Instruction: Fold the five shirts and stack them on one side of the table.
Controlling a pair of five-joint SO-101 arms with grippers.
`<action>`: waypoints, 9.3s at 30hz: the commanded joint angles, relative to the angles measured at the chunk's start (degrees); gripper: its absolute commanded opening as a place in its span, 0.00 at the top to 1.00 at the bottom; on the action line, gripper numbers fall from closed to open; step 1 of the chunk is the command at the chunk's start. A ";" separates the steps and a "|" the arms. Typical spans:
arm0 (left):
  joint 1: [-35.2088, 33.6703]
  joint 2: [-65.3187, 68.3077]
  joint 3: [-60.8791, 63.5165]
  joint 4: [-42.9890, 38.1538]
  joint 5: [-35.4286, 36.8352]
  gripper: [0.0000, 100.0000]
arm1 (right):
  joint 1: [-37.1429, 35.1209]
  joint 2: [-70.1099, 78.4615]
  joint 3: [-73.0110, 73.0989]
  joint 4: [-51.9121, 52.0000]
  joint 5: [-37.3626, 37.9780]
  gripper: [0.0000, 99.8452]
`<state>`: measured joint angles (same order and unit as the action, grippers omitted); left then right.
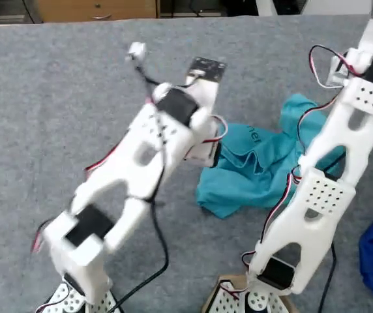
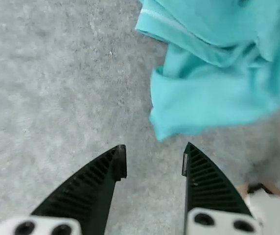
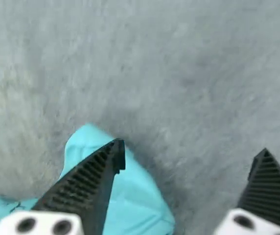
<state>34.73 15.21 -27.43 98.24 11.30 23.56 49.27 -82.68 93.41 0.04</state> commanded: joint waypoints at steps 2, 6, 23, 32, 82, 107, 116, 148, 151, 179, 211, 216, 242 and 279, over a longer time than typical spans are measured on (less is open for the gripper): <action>-0.62 14.64 -15.30 -2.73 0.44 0.80 | 5.67 0.57 -8.22 -1.58 0.18 0.65; -0.70 26.42 -28.13 -6.42 0.53 0.80 | 10.77 0.75 -11.38 -4.57 0.09 0.65; -1.93 60.09 -60.22 -10.90 1.05 0.81 | 12.44 0.92 -12.26 -5.10 0.09 0.65; -8.62 60.35 -68.48 -10.90 0.88 0.98 | 12.44 0.66 -12.35 -4.66 0.09 0.65; -14.68 41.71 -49.49 -0.18 24.18 0.76 | -0.92 8.57 -12.18 2.20 2.55 0.65; -15.74 47.43 -58.11 -10.02 23.91 0.98 | -0.92 8.57 -12.18 2.20 2.46 0.65; -15.91 36.53 -68.13 -2.64 18.46 0.98 | -1.27 8.40 -12.26 2.55 2.20 0.65; -16.00 13.32 -39.38 2.64 6.95 0.98 | -27.47 24.57 3.82 -9.85 -2.55 0.83; -16.00 13.32 -39.03 2.64 6.95 0.98 | -27.30 24.57 0.48 -9.49 -2.29 0.81; -16.00 13.67 -38.95 2.64 4.48 0.98 | -27.56 29.32 1.01 -22.15 -0.97 0.84; -21.80 -11.38 -32.00 2.55 1.67 0.98 | -17.01 -20.00 -12.70 -10.46 -8.18 0.99; -21.98 -18.77 -30.86 2.55 0.62 0.98 | -12.62 -33.45 -12.44 -12.66 -8.00 0.99; -40.62 -7.52 -28.66 -18.29 -7.56 0.98 | -16.92 -35.30 11.65 -46.15 3.25 0.99; -29.80 -30.81 8.18 2.64 -11.60 0.98 | -44.09 -18.15 30.73 8.79 -10.11 0.83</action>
<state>2.02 -6.33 -28.84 100.35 0.40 -17.14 35.82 -57.19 101.32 -9.54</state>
